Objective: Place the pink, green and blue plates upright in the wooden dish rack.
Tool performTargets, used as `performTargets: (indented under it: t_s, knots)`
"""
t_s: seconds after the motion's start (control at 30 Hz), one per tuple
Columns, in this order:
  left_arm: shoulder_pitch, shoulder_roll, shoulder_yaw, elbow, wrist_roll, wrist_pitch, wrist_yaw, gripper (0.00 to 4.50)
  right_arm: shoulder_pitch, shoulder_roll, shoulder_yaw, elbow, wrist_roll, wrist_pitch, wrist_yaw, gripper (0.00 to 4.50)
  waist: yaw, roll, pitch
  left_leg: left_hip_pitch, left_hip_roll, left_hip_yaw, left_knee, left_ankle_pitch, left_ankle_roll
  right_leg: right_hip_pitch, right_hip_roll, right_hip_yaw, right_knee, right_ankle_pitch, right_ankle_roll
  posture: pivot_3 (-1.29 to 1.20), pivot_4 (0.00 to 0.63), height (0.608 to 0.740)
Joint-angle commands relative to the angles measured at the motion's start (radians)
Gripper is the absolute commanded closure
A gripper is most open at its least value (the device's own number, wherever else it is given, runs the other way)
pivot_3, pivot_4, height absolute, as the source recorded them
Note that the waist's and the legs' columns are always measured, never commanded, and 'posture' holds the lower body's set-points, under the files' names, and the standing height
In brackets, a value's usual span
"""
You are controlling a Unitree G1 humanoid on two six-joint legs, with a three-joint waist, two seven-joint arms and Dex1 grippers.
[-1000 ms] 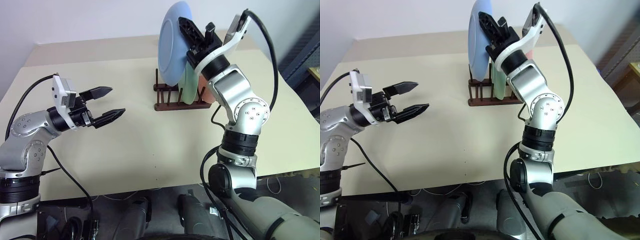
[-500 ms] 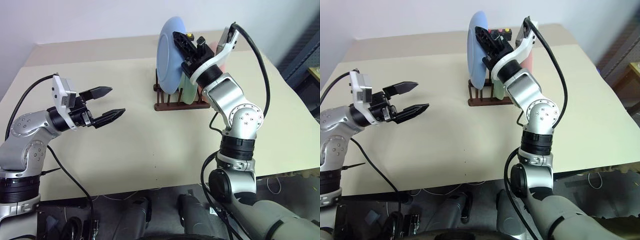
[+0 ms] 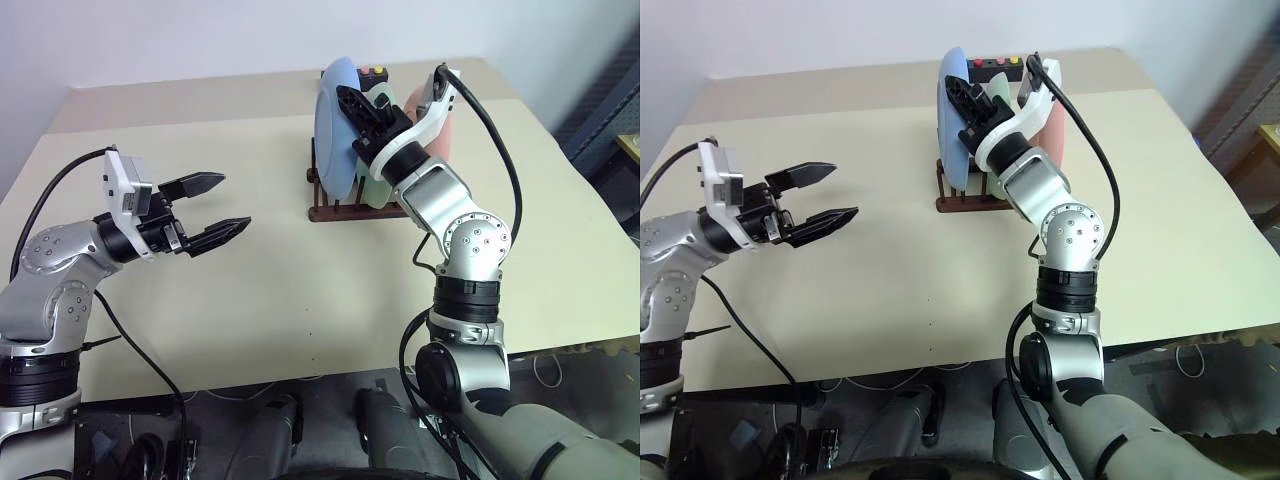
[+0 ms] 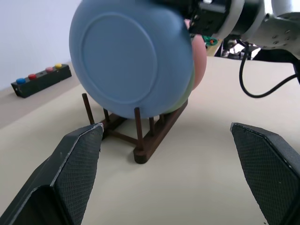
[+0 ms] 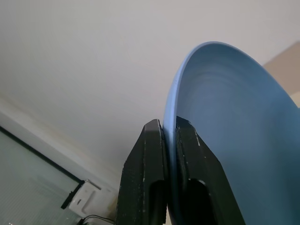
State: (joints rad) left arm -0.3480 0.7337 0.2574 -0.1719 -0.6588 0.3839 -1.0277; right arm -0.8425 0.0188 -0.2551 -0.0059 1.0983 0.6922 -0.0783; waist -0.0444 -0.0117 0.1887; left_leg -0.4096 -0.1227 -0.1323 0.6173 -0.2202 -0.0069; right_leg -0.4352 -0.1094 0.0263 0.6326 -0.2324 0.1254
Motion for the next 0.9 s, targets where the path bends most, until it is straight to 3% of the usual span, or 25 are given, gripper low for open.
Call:
performTargets:
  t_s: [0.03, 0.8, 0.83, 0.9]
  knots:
    - [-0.005, 0.005, 0.041, -0.031, -0.027, -0.008, 0.006, 0.03, -0.010, 0.009, 0.002, -0.013, -0.014, -0.021, 0.024, 4.50, 0.000, 0.000, 0.000, 0.000, 0.000, 0.000, 0.000, 0.000, 0.000, 0.000, 0.000, 0.000, 0.000, 0.000, 0.000, 0.00, 0.150, 0.740]
    - [-0.003, 0.001, 0.055, -0.047, -0.068, 0.008, 0.045, 0.03, 0.004, 0.016, 0.009, 0.033, -0.095, -0.002, 0.039, 4.50, 0.000, 0.000, 0.000, 0.000, 0.000, 0.000, 0.000, 0.000, 0.000, 0.000, 0.000, 0.000, 0.000, 0.000, 0.000, 0.00, 0.150, 0.740]
    - [-0.004, 0.001, 0.053, -0.048, -0.066, 0.007, 0.045, 0.00, 0.005, 0.015, 0.007, 0.034, -0.095, -0.003, 0.040, 3.75, 0.000, 0.000, 0.000, 0.000, 0.000, 0.000, 0.000, 0.000, 0.000, 0.000, 0.000, 0.000, 0.000, 0.000, 0.000, 0.00, 0.150, 0.740]
    - [-0.006, 0.000, 0.051, -0.047, -0.067, 0.009, 0.046, 0.00, 0.006, 0.014, 0.004, 0.034, -0.100, -0.006, 0.038, 3.07, 0.000, 0.000, 0.000, 0.000, 0.000, 0.000, 0.000, 0.000, 0.000, 0.000, 0.000, 0.000, 0.000, 0.000, 0.000, 0.00, 0.150, 0.740]
